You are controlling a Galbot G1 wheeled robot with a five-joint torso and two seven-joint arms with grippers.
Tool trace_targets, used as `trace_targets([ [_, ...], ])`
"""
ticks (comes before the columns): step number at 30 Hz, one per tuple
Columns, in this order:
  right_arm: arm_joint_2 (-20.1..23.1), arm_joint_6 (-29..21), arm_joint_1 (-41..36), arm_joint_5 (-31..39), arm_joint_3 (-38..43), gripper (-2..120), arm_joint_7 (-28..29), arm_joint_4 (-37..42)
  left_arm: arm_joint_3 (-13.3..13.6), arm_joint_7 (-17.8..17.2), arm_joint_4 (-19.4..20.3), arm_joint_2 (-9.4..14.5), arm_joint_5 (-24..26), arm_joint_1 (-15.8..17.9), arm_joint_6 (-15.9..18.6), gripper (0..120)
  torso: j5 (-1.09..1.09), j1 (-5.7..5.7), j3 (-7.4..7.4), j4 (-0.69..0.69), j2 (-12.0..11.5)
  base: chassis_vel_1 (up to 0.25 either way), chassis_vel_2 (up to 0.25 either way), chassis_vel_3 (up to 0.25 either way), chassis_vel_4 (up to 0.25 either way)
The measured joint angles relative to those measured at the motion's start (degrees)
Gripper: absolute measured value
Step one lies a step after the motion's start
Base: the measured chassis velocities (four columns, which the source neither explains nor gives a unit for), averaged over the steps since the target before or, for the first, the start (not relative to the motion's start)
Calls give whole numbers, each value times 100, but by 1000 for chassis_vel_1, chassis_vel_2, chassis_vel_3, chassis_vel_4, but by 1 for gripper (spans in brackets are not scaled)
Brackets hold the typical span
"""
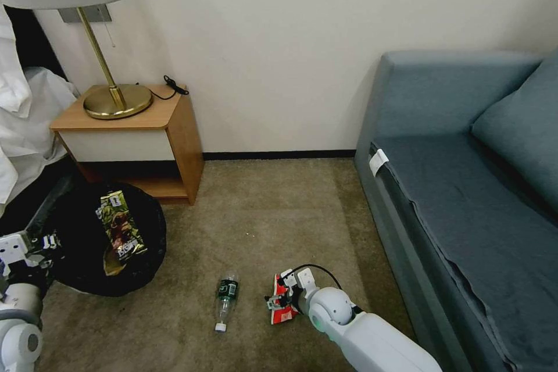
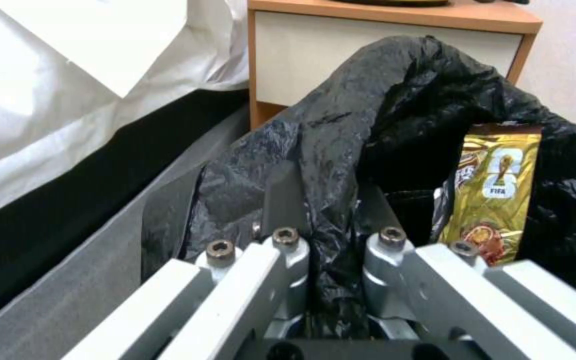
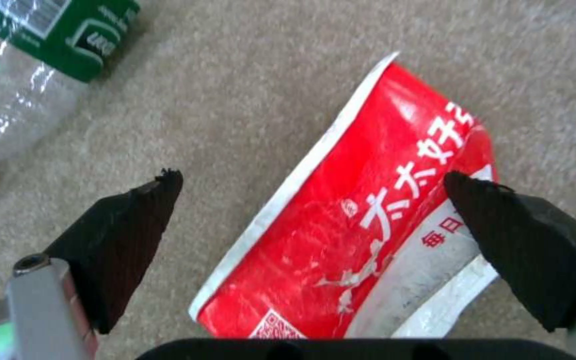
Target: Pick up the trash bin, then pick up the garbage on the floor and place it into the trash bin.
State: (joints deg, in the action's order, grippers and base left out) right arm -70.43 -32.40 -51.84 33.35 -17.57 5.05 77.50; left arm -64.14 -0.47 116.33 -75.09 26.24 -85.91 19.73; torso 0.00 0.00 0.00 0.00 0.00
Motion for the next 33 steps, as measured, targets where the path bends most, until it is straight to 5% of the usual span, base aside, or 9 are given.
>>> trace_targets([
  [10, -2, 194, -37, -106, 48, 82, -325, -206, 19, 0, -11, -26, -28, 8, -17, 5, 0, 0, 0, 0, 0, 0, 0, 0, 0],
  [18, 1, 294, -50, -116, 57, 47, -499, -265, 37, 3, -26, -43, -35, 23, -23, 5, 0, 0, 0, 0, 0, 0, 0, 0, 0],
  [33, -14, 400, -66, -141, 38, 0, -584, -332, 12, 5, -34, -48, -35, 30, -36, 5, 0, 0, 1, 0, 0, 0, 0, 0, 0],
])
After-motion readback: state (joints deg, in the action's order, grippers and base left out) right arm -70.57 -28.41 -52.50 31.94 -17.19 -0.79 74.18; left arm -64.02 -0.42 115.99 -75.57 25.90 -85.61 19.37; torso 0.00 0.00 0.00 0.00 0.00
